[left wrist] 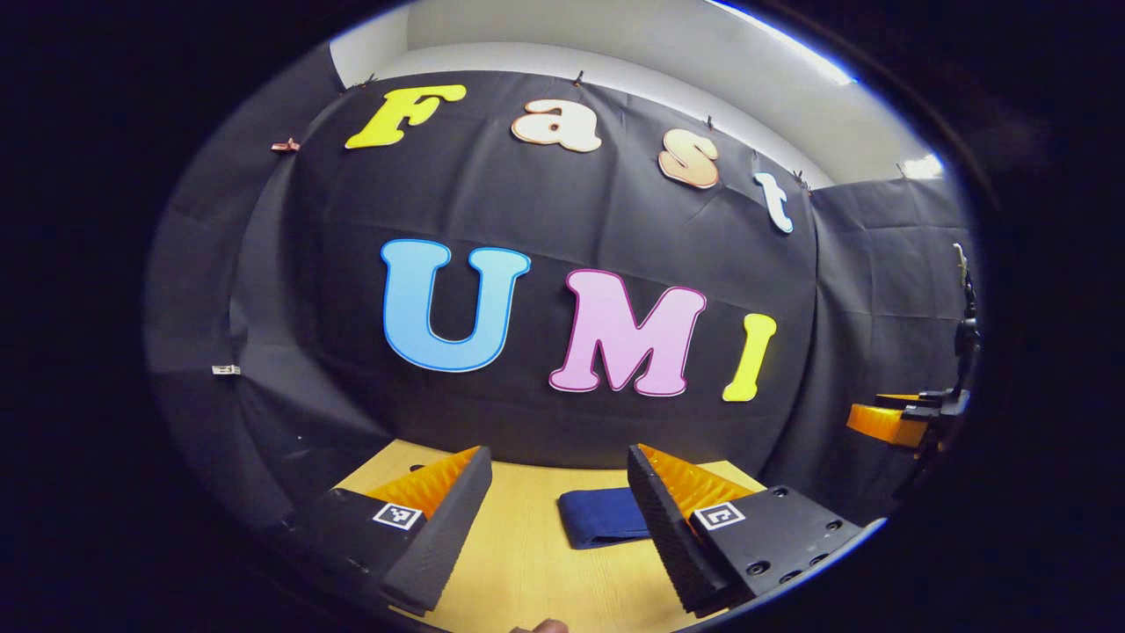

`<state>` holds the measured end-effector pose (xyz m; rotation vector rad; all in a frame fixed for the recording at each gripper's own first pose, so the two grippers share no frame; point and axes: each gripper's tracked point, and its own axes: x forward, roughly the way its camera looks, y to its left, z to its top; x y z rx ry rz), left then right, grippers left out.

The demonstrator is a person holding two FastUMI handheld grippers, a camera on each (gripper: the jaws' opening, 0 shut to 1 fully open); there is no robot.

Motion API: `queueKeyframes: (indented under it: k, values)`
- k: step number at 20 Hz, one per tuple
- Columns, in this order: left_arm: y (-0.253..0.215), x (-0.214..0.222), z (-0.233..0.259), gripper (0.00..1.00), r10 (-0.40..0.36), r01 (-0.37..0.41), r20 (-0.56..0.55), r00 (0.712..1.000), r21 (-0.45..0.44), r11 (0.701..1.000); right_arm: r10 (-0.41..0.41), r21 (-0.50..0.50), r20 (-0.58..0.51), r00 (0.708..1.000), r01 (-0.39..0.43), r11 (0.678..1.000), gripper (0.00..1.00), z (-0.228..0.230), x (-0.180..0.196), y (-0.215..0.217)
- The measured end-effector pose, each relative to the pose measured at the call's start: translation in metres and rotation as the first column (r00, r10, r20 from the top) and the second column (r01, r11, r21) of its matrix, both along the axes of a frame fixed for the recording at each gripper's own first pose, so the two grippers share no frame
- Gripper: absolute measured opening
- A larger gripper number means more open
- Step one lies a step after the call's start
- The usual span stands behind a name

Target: Grasp the waist and the cuffs of the jeans and fold them to make the two legs overlap; first hold the waist and fold one-third of the jeans toward the cuffs, then hold the cuffs and fold the remaining one-third in the same direction to finish folding.

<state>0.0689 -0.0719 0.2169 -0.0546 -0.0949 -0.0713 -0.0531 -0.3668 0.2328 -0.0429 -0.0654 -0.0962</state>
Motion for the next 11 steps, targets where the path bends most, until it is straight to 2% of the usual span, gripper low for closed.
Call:
queueKeyframes:
  k: [1, 3, 5, 8, 11]
  values:
    - [0.011, -0.001, -0.011, 0.96, 0.018, -0.018, -0.011, 1.0, 0.013, 1.0, 0.007, -0.013, -0.018, 1.0, -0.008, 1.0, 0.96, -0.005, -0.005, 0.004]
    - [0.019, -0.007, -0.025, 0.97, 0.033, -0.032, -0.038, 0.999, 0.031, 0.999, -0.014, -0.038, -0.041, 0.999, 0.013, 0.999, 0.96, -0.012, -0.016, 0.001]
    - [0.013, -0.012, -0.035, 0.96, 0.014, -0.013, -0.068, 0.998, 0.017, 1.0, -0.015, -0.044, -0.054, 0.998, 0.013, 0.999, 0.96, -0.017, -0.021, 0.003]
    - [0.006, -0.015, -0.034, 0.96, 0.0, 0.002, -0.068, 0.998, 0.021, 1.0, -0.009, -0.002, -0.058, 0.998, 0.009, 1.0, 0.96, -0.017, -0.024, 0.005]
    - [0.005, -0.018, -0.027, 0.96, 0.033, -0.03, -0.035, 0.999, 0.071, 0.997, 0.024, 0.08, -0.039, 0.999, -0.021, 0.997, 0.96, -0.018, -0.02, 0.003]
